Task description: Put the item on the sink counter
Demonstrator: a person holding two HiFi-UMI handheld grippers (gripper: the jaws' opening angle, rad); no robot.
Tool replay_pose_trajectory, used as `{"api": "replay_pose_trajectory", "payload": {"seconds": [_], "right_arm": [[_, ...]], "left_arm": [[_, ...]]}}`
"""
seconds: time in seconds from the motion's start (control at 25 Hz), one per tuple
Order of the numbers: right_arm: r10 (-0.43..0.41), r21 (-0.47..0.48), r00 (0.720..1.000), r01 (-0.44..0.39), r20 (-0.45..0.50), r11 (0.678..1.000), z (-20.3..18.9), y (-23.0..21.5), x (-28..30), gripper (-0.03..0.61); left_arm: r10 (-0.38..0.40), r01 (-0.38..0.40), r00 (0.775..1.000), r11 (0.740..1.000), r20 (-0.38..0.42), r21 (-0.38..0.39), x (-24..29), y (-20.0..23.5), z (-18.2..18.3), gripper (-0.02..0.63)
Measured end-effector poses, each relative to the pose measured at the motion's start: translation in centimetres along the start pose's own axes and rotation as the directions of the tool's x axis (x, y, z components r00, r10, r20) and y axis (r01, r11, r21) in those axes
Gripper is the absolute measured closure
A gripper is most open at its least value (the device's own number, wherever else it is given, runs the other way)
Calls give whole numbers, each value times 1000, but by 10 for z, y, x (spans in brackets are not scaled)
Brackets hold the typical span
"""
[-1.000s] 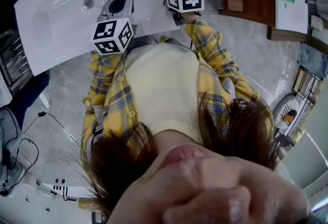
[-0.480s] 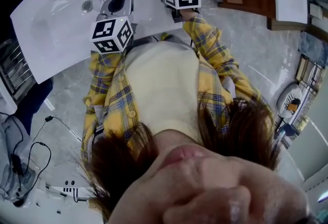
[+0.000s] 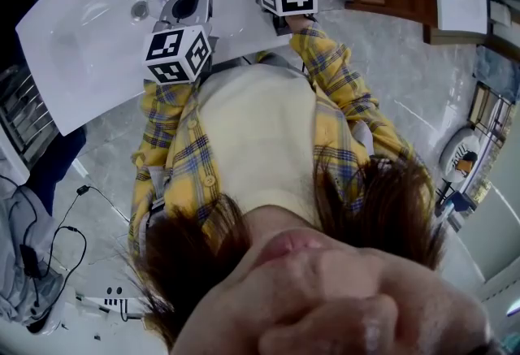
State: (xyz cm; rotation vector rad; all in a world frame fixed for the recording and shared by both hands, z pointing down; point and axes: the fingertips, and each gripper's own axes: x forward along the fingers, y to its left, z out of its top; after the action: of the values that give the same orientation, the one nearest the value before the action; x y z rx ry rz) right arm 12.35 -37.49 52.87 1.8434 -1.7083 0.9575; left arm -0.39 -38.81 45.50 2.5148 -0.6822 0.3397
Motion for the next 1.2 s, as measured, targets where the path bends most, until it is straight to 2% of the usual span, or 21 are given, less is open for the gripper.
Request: {"api": "replay_pose_trajectory", "payload": {"seconds": [0.4,0.84,1.2], "right_arm": [[11,-24,1000,-11,-3,1000,-4,9,-2,541],[5,-28,999,-4,38,1000,4,9,-15,541],[58,-28,995,-56,81,998,4,8,-37,541]], "left_arm": [[-13,13,1000,1000,0,-3,-1,1,0,609],[0,0,1000,1000,12,-5,-5,5,3,609],[35,-35,999,999,36,12,-8,-8,6,609]]}}
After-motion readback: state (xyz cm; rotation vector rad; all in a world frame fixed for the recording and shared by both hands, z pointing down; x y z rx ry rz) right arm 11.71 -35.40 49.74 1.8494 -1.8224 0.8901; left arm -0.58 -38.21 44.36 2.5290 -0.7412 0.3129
